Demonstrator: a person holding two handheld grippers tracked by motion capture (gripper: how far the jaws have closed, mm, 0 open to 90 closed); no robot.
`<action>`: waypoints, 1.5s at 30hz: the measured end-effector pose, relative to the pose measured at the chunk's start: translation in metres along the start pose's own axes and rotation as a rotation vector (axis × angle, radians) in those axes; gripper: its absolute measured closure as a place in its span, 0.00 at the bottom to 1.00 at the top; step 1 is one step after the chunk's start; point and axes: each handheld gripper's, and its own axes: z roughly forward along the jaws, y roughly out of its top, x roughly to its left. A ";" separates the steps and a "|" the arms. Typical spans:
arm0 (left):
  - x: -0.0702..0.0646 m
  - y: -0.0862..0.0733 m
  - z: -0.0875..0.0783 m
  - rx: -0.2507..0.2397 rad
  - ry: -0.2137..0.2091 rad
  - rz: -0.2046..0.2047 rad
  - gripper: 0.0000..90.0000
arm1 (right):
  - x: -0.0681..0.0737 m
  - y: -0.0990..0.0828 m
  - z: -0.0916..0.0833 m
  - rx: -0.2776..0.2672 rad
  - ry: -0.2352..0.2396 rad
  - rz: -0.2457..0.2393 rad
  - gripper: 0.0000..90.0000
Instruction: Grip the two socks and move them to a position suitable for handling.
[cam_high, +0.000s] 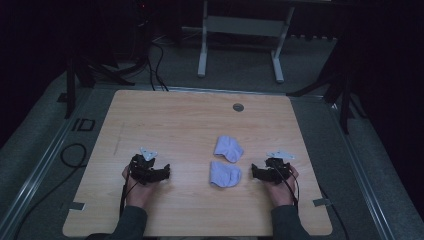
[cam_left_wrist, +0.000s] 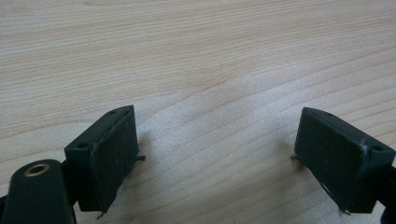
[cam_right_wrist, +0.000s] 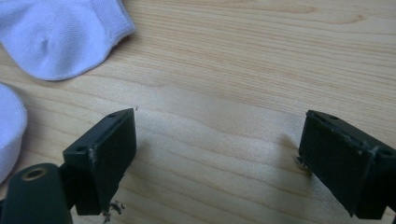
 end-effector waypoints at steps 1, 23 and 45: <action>0.000 0.000 0.000 0.000 0.000 0.000 0.15 | 0.000 0.000 0.000 0.000 0.001 0.000 0.13; -0.002 0.000 0.000 -0.004 0.016 -0.016 0.17 | 0.024 0.011 -0.022 -0.085 0.160 -0.108 0.93; -0.012 0.003 -0.015 -0.028 -0.027 -0.005 0.54 | 0.072 0.003 -0.009 0.006 0.262 -0.253 0.98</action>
